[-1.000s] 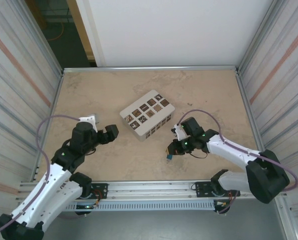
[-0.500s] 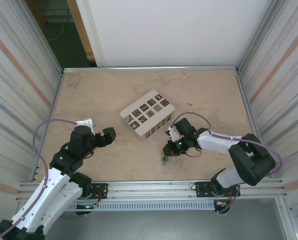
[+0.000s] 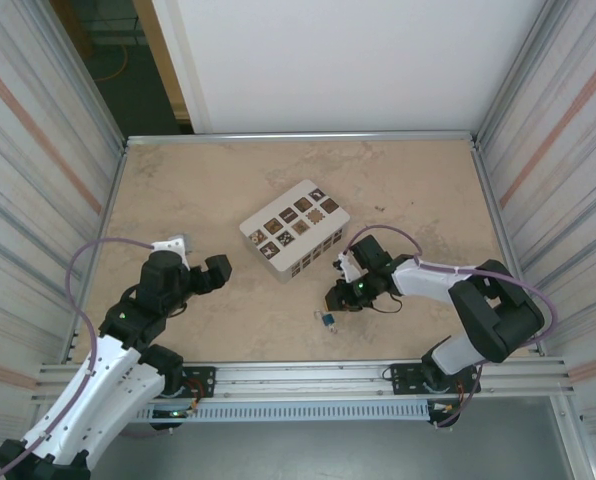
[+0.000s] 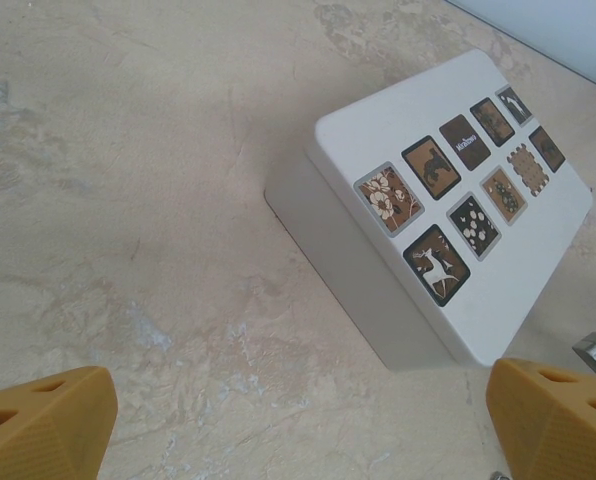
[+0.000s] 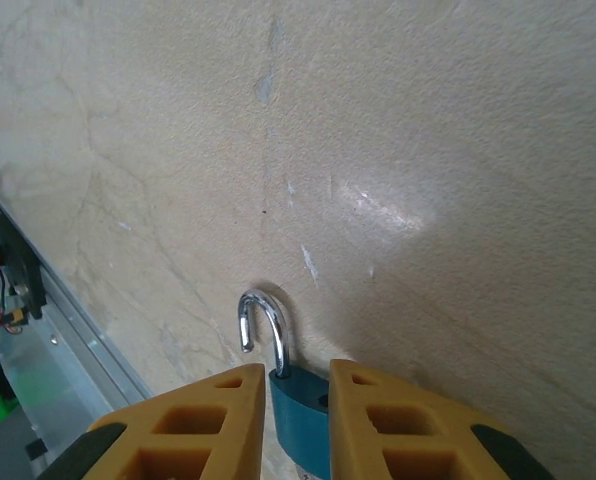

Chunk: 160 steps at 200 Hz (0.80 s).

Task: Unlock a padlock with a key

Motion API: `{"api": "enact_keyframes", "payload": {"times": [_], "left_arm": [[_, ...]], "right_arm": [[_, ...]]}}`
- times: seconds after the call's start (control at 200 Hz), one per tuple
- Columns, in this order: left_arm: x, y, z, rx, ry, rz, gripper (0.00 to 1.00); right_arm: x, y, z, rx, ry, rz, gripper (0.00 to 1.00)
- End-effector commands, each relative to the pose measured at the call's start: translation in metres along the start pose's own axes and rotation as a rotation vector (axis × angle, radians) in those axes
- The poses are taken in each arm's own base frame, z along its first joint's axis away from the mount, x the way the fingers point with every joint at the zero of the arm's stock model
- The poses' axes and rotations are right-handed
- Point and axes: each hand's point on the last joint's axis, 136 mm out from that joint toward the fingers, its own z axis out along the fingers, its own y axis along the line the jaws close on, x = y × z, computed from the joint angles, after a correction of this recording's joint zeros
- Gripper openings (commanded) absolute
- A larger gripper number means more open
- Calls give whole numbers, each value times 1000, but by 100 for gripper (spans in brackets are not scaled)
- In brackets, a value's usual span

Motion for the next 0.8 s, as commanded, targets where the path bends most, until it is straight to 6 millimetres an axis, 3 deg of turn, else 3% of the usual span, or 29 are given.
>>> {"api": "enact_keyframes", "payload": {"times": [0.0, 0.451, 0.797], "left_arm": [[-7, 1, -3, -13, -21, 19, 95], [-13, -1, -6, -9, -37, 19, 97], [-25, 2, -16, -32, -96, 37, 99]], "right_arm": [[-7, 3, -12, 13, -33, -13, 24], [-17, 7, -60, 64, -189, -62, 34], [-25, 8, -100, 68, -363, -69, 62]]}}
